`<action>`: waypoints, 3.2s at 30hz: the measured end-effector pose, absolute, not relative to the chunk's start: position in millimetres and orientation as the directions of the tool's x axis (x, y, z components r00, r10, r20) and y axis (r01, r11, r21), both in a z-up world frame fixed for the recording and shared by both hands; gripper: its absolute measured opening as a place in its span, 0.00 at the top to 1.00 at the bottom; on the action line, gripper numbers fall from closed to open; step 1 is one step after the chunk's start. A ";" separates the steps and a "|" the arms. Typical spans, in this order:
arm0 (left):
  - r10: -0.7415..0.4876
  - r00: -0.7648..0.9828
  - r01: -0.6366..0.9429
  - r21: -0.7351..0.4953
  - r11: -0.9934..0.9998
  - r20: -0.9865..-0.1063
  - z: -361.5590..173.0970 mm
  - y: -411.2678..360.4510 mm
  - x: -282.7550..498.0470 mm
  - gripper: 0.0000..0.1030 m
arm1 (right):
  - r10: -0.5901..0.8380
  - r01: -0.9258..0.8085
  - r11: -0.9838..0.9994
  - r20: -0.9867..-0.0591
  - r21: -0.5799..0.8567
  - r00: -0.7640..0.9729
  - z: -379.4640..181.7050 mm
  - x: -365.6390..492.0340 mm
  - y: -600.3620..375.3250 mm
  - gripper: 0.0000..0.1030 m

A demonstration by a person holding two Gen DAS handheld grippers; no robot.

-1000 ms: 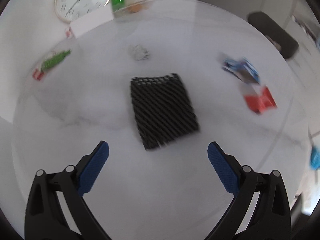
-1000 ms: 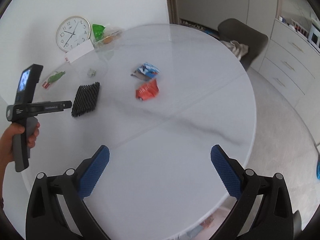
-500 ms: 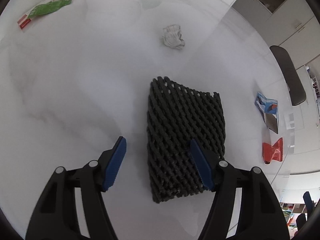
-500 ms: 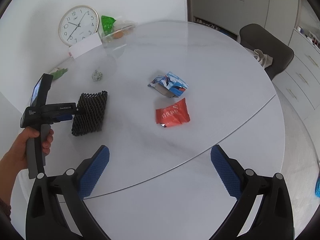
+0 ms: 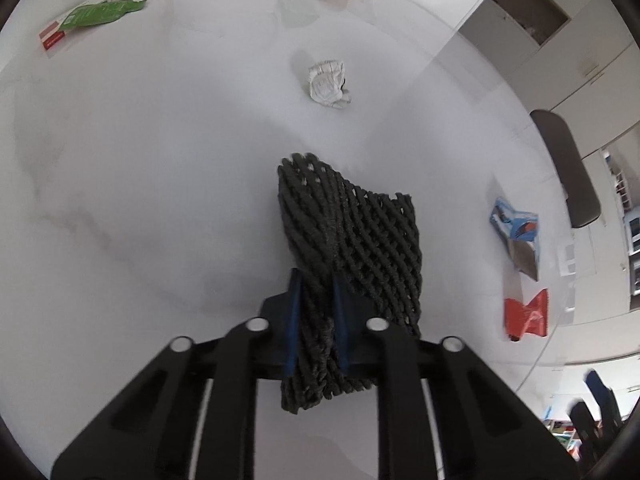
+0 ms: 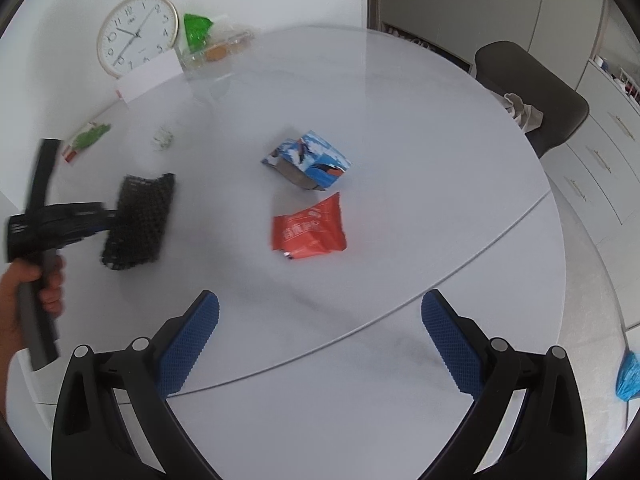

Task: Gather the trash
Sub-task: 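Grasp the black foam net sleeve with the left tool, then grasp the red snack wrapper with the right tool while the left holds the net, then drop the red wrapper into the bin with the right tool while the left drops the net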

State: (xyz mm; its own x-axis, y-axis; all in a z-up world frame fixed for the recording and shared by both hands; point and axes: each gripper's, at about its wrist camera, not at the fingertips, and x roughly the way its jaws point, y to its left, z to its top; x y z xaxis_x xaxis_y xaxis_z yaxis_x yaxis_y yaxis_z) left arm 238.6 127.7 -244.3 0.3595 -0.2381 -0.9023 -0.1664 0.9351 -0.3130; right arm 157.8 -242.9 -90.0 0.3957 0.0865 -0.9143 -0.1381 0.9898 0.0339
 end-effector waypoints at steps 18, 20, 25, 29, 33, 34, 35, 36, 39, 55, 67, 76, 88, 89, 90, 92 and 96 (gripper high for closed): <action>-0.262 0.447 -0.048 -0.316 0.948 -0.855 -191.0 127.9 211.8 0.87 | 0.206 -0.104 0.977 -0.957 0.188 0.202 -165.1 246.9 -245.6 0.57; -0.248 0.461 -0.020 -0.289 0.957 -0.852 -182.3 123.3 205.7 0.87 | 0.221 -0.119 0.973 -0.955 0.200 0.200 -162.2 242.8 -243.3 0.60; -0.239 0.476 0.037 -0.252 0.967 -0.847 -164.6 110.1 185.1 0.87 | 0.230 -0.148 0.969 -0.944 0.199 0.236 -142.7 222.8 -241.3 0.60; -0.264 0.468 0.104 -0.244 0.964 -0.844 -151.1 92.5 156.5 0.87 | 0.236 -0.154 0.968 -0.932 0.199 0.275 -119.2 190.7 -251.4 0.60; -0.307 0.434 0.191 -0.247 0.950 -0.847 -141.8 64.3 119.5 0.87 | 0.217 -0.146 0.973 -0.927 0.180 0.306 -96.1 145.8 -274.0 0.60; -0.324 0.415 0.223 -0.251 0.942 -0.850 -140.9 54.3 107.6 0.87 | 0.206 -0.145 0.975 -0.927 0.168 0.313 -90.2 130.2 -281.6 0.60; -0.340 0.395 0.255 -0.254 0.933 -0.853 -140.5 43.9 95.9 0.87 | 0.197 -0.142 0.977 -0.928 0.159 0.317 -86.0 118.6 -289.0 0.60; -0.355 0.376 0.282 -0.259 0.924 -0.856 -140.3 34.8 85.9 0.87 | 0.189 -0.138 0.979 -0.928 0.151 0.321 -80.8 103.1 -298.5 0.60; -0.410 0.302 0.374 -0.288 0.881 -0.861 -141.6 4.5 55.8 0.87 | 0.161 -0.112 0.985 -0.930 0.131 0.331 -69.6 53.3 -321.3 0.60; -0.465 0.065 0.779 -0.246 0.577 -0.883 -145.5 -173.6 -52.2 0.87 | -0.018 0.413 0.910 -0.993 0.031 0.113 -135.3 -188.7 -458.5 0.58; -0.399 -0.021 0.846 -0.229 0.481 -0.917 -154.3 -224.9 -94.0 0.87 | 0.083 0.492 0.868 -0.997 0.070 -0.006 -243.5 -220.9 -467.2 0.20; -0.361 -0.054 0.889 -0.210 0.408 -0.931 -160.4 -249.6 -115.6 0.87 | -0.027 0.551 0.834 -0.996 0.021 0.079 -188.6 -246.8 -491.6 0.06; -0.128 -0.212 0.953 -0.234 0.194 -0.969 -262.6 -317.2 -187.2 0.87 | -0.144 0.645 0.764 -0.976 -0.005 0.163 -115.6 -303.4 -531.9 0.02; -0.104 -0.214 0.954 -0.231 0.191 -0.971 -273.3 -320.5 -190.7 0.86 | -0.147 0.648 0.762 -0.976 -0.007 0.163 -114.8 -307.4 -534.6 0.02; -0.079 -0.220 0.954 -0.231 0.190 -0.972 -283.9 -324.4 -193.6 0.83 | -0.148 0.648 0.761 -0.975 -0.006 0.164 -114.2 -309.7 -536.0 0.02; -0.034 -0.250 0.942 -0.251 0.224 -0.968 -307.9 -329.4 -195.1 0.63 | -0.144 0.651 0.759 -0.976 -0.004 0.162 -115.3 -314.3 -539.1 0.02; 0.002 -0.283 0.907 -0.267 0.325 -0.959 -332.7 -332.0 -187.6 0.33 | -0.133 0.651 0.759 -0.978 0.005 0.162 -117.5 -319.9 -541.2 0.02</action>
State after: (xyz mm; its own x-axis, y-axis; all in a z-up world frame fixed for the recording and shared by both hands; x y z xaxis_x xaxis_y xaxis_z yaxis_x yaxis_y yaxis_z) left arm -187.6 -332.0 -332.7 -0.2832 0.0017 -0.9590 0.9073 0.3246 -0.2674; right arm -319.9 -541.2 -117.5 0.1623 -0.1326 -0.9778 0.6515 0.7586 0.0053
